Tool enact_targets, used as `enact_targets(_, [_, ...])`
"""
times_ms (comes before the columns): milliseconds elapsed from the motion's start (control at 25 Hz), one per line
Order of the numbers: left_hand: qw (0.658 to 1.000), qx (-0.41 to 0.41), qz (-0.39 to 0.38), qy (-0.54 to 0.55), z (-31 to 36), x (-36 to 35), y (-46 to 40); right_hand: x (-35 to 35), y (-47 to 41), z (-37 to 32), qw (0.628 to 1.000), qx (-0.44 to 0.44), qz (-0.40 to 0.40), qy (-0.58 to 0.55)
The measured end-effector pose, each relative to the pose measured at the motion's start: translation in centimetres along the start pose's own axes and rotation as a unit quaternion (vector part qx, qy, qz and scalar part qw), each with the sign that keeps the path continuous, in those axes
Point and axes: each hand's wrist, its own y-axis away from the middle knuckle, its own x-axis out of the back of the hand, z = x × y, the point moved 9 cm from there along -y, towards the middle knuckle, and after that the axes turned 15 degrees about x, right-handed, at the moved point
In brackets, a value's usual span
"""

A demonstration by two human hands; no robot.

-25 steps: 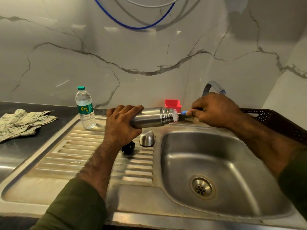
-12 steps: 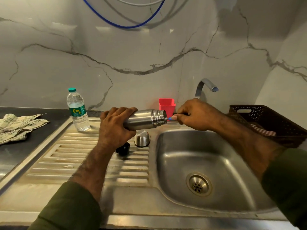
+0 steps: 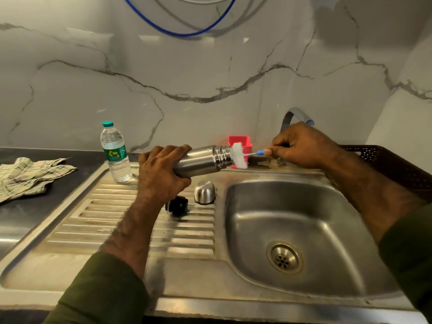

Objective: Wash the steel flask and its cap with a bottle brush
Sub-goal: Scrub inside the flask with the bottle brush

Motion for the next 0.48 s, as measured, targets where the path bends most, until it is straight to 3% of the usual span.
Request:
enact_targets(200, [0.999, -0.045, -0.023, 0.001, 2.6, -1.0, 1.0, -2.4, 0.1, -2.7, 0.999, 0.047, -0.007, 0.026])
enact_targets(400, [1.000, 0.008, -0.005, -0.007, 1.0, -0.3, 0.4, 0.2, 0.2, 0.0, 1.000, 0.001, 0.022, 0.008])
enact_targets(480, [1.000, -0.027, -0.014, -0.004, 2.9, -0.9, 1.0, -1.8, -0.2, -2.5, 0.998, 0.046, 0.011, 0.034])
